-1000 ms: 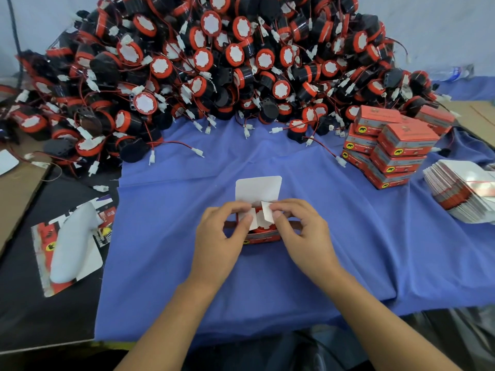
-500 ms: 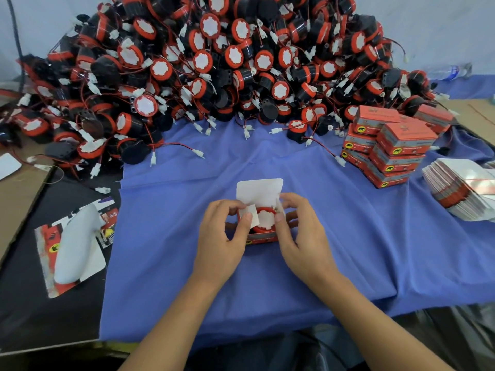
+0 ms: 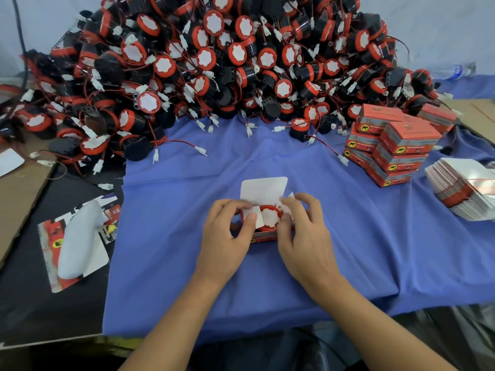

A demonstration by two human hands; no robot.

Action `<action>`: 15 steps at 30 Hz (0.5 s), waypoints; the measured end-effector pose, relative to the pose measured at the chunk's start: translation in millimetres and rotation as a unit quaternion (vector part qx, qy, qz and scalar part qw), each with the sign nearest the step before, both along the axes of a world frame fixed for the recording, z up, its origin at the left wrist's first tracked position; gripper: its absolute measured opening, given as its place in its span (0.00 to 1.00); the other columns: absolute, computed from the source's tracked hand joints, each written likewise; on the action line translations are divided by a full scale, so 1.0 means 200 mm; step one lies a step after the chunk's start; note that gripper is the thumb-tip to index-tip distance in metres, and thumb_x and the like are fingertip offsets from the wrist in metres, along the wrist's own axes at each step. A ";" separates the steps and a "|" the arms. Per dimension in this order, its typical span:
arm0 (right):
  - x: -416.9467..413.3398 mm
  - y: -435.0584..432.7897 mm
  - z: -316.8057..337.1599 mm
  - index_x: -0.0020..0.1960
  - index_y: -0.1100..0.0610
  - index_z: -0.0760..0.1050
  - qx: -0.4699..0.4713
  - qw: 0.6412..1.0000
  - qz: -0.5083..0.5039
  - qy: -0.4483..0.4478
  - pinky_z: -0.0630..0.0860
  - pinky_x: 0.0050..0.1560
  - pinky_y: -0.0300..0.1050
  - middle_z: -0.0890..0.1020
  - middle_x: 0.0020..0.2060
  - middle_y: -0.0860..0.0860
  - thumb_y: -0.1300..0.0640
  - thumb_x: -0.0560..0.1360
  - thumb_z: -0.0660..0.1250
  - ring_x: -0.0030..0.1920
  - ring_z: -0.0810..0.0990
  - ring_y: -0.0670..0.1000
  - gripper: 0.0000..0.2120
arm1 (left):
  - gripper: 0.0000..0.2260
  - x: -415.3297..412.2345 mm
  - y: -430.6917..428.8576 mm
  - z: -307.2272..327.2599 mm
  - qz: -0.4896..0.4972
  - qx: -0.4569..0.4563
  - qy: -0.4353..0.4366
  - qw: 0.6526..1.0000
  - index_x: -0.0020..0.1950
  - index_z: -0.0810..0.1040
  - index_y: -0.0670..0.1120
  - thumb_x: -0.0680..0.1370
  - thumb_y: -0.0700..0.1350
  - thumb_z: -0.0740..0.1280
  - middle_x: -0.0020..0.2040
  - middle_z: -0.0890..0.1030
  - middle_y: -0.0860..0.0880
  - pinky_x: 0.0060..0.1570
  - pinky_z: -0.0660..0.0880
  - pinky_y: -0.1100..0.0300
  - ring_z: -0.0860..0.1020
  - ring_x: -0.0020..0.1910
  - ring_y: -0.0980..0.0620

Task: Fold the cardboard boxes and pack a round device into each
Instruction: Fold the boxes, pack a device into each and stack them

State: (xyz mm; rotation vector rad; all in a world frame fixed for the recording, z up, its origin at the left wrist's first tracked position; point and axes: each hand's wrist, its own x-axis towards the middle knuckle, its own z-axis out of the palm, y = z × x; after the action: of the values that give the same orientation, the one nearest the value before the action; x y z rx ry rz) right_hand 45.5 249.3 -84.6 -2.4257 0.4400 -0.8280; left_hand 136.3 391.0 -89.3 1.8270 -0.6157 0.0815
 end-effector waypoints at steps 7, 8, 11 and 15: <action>0.01 0.00 0.03 0.60 0.50 0.78 -0.044 0.998 -0.011 0.037 0.75 0.31 0.48 0.75 0.62 0.48 0.57 0.80 0.59 0.40 0.76 0.51 0.13 | 0.09 0.00 0.00 -0.01 -0.023 0.017 -0.020 0.999 0.60 0.80 0.54 0.81 0.50 0.67 0.56 0.74 0.58 0.51 0.78 0.60 0.78 0.55 0.51; 0.01 0.00 0.03 0.61 0.50 0.78 -0.041 0.998 -0.011 0.041 0.75 0.33 0.48 0.76 0.61 0.48 0.58 0.80 0.60 0.41 0.77 0.51 0.13 | 0.10 0.00 0.00 -0.01 -0.028 0.025 -0.028 0.999 0.61 0.80 0.55 0.81 0.52 0.65 0.56 0.74 0.58 0.52 0.78 0.59 0.76 0.57 0.51; 0.01 0.01 0.04 0.61 0.50 0.79 -0.032 0.998 -0.014 0.056 0.75 0.35 0.49 0.78 0.55 0.48 0.60 0.80 0.62 0.43 0.77 0.51 0.13 | 0.13 -0.01 0.00 -0.02 -0.040 0.060 -0.055 0.996 0.63 0.81 0.61 0.81 0.55 0.61 0.59 0.73 0.60 0.59 0.72 0.67 0.70 0.62 0.55; 0.02 0.00 0.09 0.60 0.47 0.77 -0.039 0.993 -0.010 0.114 0.76 0.38 0.50 0.77 0.49 0.45 0.55 0.81 0.58 0.42 0.75 0.50 0.13 | 0.15 -0.01 0.00 -0.03 -0.045 0.097 -0.059 0.992 0.63 0.81 0.64 0.81 0.56 0.58 0.61 0.71 0.65 0.62 0.62 0.76 0.65 0.65 0.60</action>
State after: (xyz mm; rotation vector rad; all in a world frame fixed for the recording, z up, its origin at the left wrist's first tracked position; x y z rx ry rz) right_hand 49.2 248.7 -66.5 -2.6042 0.5255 -0.5878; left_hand 133.3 390.2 -94.5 1.9890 -0.8132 0.0719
